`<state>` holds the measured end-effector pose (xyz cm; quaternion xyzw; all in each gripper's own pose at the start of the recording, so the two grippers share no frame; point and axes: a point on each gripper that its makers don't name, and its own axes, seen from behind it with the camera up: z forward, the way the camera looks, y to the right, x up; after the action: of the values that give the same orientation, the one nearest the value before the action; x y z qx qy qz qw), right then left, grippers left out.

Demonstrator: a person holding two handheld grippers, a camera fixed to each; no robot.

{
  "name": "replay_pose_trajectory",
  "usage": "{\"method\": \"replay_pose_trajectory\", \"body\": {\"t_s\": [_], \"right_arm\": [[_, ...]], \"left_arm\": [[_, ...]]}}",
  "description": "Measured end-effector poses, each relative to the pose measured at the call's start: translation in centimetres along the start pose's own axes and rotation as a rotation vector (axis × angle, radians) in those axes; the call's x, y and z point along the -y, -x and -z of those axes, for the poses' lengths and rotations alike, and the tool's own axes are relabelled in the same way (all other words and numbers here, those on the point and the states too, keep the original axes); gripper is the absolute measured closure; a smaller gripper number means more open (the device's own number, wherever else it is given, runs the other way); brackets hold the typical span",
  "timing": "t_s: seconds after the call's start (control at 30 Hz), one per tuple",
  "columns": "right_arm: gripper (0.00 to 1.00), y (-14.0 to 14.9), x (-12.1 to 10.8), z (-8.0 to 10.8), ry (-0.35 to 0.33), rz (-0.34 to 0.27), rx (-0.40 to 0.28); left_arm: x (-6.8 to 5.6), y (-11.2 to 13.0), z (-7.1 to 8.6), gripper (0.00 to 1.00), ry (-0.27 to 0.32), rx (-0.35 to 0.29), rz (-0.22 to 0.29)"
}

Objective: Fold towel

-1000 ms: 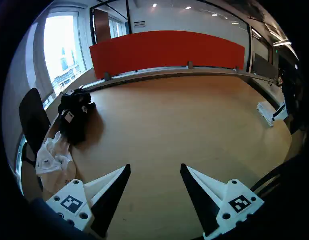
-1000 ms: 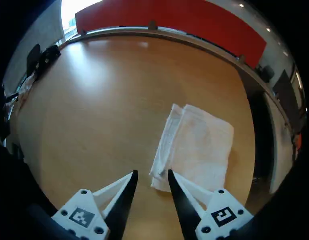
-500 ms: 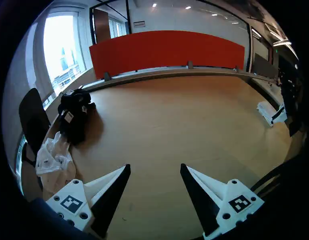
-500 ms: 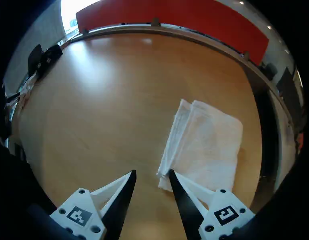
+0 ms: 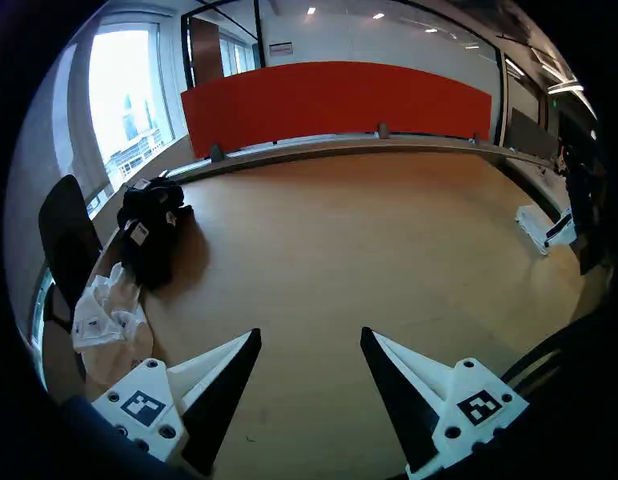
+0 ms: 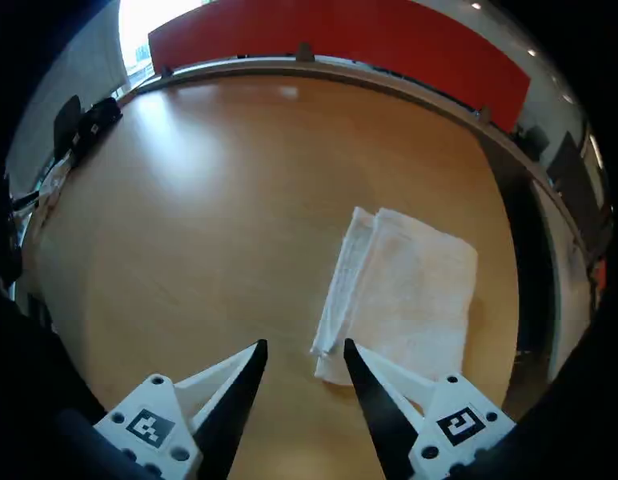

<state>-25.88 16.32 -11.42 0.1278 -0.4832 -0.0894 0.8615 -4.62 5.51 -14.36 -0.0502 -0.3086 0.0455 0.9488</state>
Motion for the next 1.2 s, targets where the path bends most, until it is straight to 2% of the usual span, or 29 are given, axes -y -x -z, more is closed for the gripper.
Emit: {"method": "replay_pose_trajectory", "body": {"t_s": [0.2, 0.6, 0.8, 1.2], "right_arm": [[0.00, -0.3, -0.2, 0.1, 0.017, -0.020, -0.019], [0.00, -1.3, -1.1, 0.5, 0.063, -0.079, -0.064], [0.00, -2.2, -1.0, 1.1, 0.096, -0.133, -0.111], [0.00, -2.9, -0.9, 1.7, 0.170, -0.246, -0.153]], "left_arm": [[0.1, -0.1, 0.0, 0.08, 0.001, -0.003, 0.003], [0.3, -0.5, -0.3, 0.08, 0.004, -0.012, 0.012], [0.5, -0.7, -0.6, 0.08, 0.006, -0.020, 0.031], [0.9, -1.7, -1.1, 0.08, 0.007, -0.039, 0.038]]}}
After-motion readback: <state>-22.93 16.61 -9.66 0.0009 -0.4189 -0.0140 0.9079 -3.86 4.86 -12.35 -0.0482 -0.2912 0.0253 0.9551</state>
